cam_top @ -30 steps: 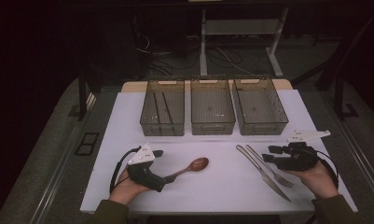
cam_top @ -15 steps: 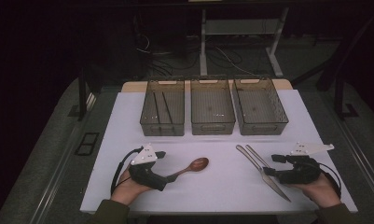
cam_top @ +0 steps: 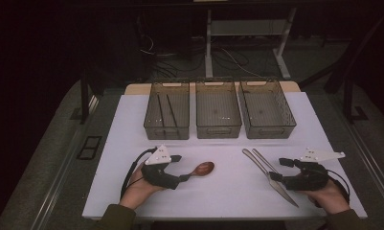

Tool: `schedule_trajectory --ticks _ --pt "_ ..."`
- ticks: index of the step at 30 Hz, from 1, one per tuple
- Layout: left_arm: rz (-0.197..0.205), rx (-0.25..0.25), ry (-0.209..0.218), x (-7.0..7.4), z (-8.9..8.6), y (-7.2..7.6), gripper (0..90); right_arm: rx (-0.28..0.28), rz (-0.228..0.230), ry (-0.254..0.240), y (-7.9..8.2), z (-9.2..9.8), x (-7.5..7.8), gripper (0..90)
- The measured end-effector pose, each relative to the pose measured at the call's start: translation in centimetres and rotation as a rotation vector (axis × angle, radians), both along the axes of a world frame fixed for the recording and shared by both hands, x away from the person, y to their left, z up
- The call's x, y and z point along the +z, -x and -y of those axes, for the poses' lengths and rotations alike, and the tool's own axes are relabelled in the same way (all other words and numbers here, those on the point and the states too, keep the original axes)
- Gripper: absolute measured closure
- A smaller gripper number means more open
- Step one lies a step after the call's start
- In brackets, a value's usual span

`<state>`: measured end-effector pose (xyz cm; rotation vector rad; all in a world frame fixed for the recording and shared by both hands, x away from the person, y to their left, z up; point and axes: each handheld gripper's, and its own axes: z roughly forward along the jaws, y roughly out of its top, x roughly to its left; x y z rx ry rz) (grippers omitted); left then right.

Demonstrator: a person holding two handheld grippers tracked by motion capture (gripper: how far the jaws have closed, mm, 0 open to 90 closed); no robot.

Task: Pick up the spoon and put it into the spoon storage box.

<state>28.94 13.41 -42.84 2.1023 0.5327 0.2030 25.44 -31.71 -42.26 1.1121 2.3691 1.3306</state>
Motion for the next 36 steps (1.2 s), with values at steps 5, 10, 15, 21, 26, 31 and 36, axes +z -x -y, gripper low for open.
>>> schedule_trajectory --ticks 5,10,15,21,26,31,36 --pt "-0.002 -0.004 -0.002 0.1 0.6 -0.6 24.9 -0.015 0.023 -0.012 0.1 -0.3 -0.1 26.6" --pt "0.001 -0.009 0.006 0.2 1.2 -1.4 24.9 -0.007 0.037 -0.017 0.1 -0.8 -0.1 25.9" --pt "-0.001 -0.020 0.005 0.3 2.0 -2.2 25.2 -0.002 0.041 -0.015 0.1 -1.0 -0.2 25.3" --pt "-0.007 -0.036 0.002 0.2 3.2 -3.2 27.3 -0.005 0.049 -0.018 0.0 -1.0 -0.2 25.4" --pt "-0.022 -0.054 -0.003 0.0 4.6 -4.0 30.9 -0.003 0.050 -0.013 0.0 -1.0 -0.2 25.4" --pt "-0.038 -0.071 -0.027 -0.5 6.0 -4.3 34.5 -0.009 0.055 -0.012 0.1 -0.9 -0.2 25.4" --pt "-0.064 -0.062 -0.072 -0.9 6.1 -4.0 39.1 -0.010 0.066 -0.007 0.1 -0.9 -0.1 25.4"
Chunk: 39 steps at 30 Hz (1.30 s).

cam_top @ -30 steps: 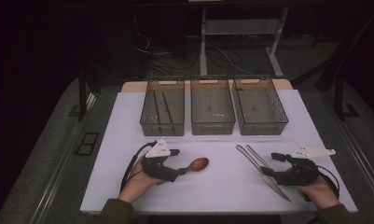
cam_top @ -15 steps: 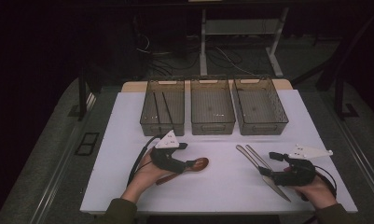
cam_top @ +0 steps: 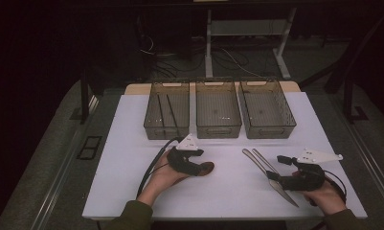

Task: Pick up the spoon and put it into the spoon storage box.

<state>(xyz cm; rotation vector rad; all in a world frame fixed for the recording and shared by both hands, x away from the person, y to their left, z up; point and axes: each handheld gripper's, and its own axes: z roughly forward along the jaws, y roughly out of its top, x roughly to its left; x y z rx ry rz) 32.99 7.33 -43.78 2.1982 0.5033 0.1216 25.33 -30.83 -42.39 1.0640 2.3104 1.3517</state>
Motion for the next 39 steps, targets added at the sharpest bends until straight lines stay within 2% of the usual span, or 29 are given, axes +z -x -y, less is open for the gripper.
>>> schedule_trajectory --ticks 5,12,25,39 --pt "-0.025 -0.014 -0.033 -0.6 0.3 0.0 40.1 0.005 0.000 0.009 0.1 -0.1 0.0 25.4" --pt "-0.028 -0.029 -0.067 -0.8 0.5 0.2 43.0 0.004 -0.002 0.009 0.0 -0.2 0.0 25.4" --pt "-0.050 -0.066 -0.098 -1.0 0.9 0.6 48.3 0.003 0.005 0.008 0.1 -0.1 0.0 25.4" --pt "-0.085 -0.107 -0.108 -0.7 0.9 1.1 69.0 0.004 0.003 0.011 0.1 -0.1 0.0 25.4"
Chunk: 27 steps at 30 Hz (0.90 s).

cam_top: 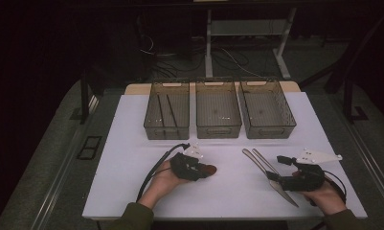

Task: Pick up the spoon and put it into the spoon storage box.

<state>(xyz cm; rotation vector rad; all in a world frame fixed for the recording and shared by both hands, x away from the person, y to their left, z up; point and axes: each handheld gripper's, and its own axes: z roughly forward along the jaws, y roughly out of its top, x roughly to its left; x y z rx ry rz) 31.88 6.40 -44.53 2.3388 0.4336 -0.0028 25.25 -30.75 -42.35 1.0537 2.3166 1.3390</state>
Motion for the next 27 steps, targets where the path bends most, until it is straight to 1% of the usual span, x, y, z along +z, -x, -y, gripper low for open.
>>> schedule_trajectory --ticks 5,9,15,16,17,19,20,21,22,24,25,27 --pt "-0.007 -0.010 0.000 0.10 -0.04 -0.03 75.0 0.000 0.001 0.000 0.00 0.00 0.00 25.4" --pt "-0.017 -0.007 0.004 0.20 -0.08 -0.02 78.3 0.000 -0.001 0.001 0.01 -0.03 0.00 25.4" --pt "-0.017 -0.010 0.002 0.35 -0.13 0.00 81.1 0.002 0.001 0.003 0.00 -0.05 -0.01 25.4" --pt "-0.019 -0.004 0.000 0.38 -0.12 0.02 81.2 0.002 0.001 0.002 0.00 -0.04 0.00 25.4" --pt "-0.008 -0.013 -0.005 0.43 -0.15 -0.11 81.2 0.001 0.001 0.002 0.00 -0.05 0.00 25.4" --pt "-0.007 -0.014 -0.010 0.47 -0.20 -0.14 81.3 0.002 0.001 0.003 0.01 -0.05 0.01 25.5" --pt "-0.006 -0.010 -0.009 0.49 -0.22 -0.13 81.4 0.002 0.001 0.003 0.02 -0.05 0.01 25.4" --pt "-0.018 0.001 -0.006 0.54 -0.24 -0.01 81.4 0.002 0.000 0.003 0.01 -0.05 0.01 25.5" --pt "-0.018 0.005 -0.003 0.59 -0.25 0.00 81.5 0.002 0.001 0.004 0.01 -0.05 0.01 25.4" --pt "-0.006 0.000 -0.001 0.72 -0.32 -0.10 81.5 0.003 0.000 0.004 0.02 -0.06 0.01 25.4" --pt "-0.014 0.009 0.002 0.78 -0.34 -0.02 81.5 0.003 0.001 0.004 0.01 -0.06 0.01 25.4" --pt "-0.007 0.014 0.002 0.91 -0.39 0.01 81.5 0.003 0.000 0.004 0.00 -0.05 0.01 25.4"
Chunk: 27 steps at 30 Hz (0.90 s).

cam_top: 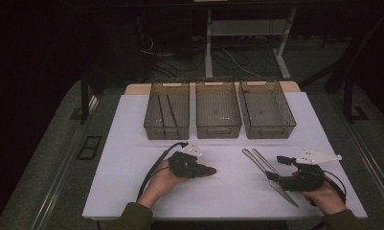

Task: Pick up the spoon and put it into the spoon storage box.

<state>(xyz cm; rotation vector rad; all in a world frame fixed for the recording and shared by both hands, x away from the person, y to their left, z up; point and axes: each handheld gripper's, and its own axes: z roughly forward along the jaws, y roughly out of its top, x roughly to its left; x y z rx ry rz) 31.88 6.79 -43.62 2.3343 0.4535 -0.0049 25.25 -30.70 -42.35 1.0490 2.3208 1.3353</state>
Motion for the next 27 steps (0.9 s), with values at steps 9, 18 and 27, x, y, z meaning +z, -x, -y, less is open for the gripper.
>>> schedule_trajectory --ticks 9,18,27 --pt "-0.002 0.019 0.028 0.6 -0.2 0.0 81.6 0.000 0.001 -0.001 0.0 0.0 0.0 25.5" --pt "0.015 0.026 0.062 1.6 -0.4 0.1 81.7 0.000 0.000 0.000 0.0 0.0 0.0 25.4" --pt "0.040 0.045 0.110 2.6 -0.3 -0.4 81.7 -0.004 0.000 -0.009 0.0 0.0 0.0 25.4"
